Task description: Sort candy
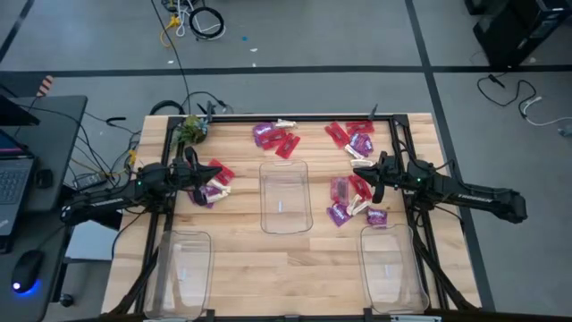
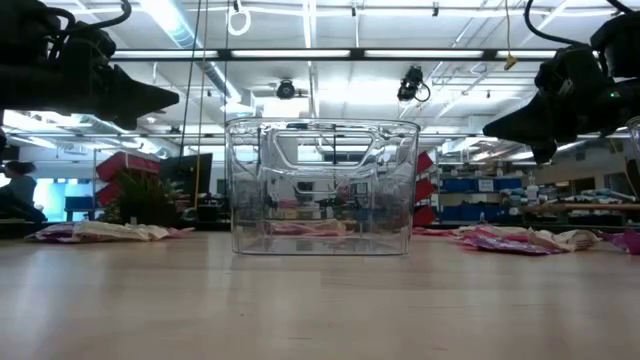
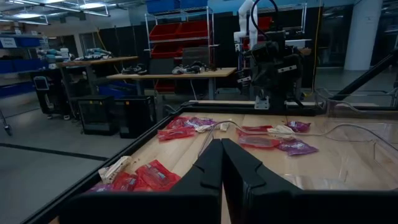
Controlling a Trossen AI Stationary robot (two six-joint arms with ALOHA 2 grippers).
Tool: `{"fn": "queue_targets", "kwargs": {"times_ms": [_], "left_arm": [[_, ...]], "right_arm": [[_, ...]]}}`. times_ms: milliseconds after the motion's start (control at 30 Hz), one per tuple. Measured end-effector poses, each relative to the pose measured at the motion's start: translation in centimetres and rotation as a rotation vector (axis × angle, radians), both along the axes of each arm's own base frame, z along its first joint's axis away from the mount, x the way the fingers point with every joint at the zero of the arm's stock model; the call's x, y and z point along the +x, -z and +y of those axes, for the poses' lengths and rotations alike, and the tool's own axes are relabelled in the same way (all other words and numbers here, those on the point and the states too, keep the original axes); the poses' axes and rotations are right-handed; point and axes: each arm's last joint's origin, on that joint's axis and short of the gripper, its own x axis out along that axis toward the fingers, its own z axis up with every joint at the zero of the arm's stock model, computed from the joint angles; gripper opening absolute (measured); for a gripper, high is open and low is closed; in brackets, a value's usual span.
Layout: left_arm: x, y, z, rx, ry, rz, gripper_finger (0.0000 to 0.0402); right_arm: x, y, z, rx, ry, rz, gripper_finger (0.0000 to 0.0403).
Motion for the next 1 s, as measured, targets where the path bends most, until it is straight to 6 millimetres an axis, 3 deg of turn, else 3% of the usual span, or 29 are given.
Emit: {"fn": "queue_targets", "kwargs": {"times_ms": [233, 467, 533, 1000], "left_arm": [[0.0, 0.0, 0.0, 0.0, 0.0, 0.0, 0.0006], [0.0, 0.0, 0.0, 0.0, 0.0, 0.0, 0.0006], [0.0, 0.0, 0.0, 0.0, 0.0, 0.0, 0.0006], [0.0, 0.0, 0.0, 0.0, 0.0, 0.0, 0.0006]], "right_arm": [[0.1, -0.9, 0.0, -0.03, 0.002, -0.089, 0.0001], [-0.3, -3.8, -0.1, -0.15, 0.083, -0.365, 0.0001], [-0.3, -4.3, -0.1, -0.131, 0.066, -0.369, 0.0001], [2.5, -6.1, -0.5, 0.076, -0.082, 0.173, 0.0024]]}}
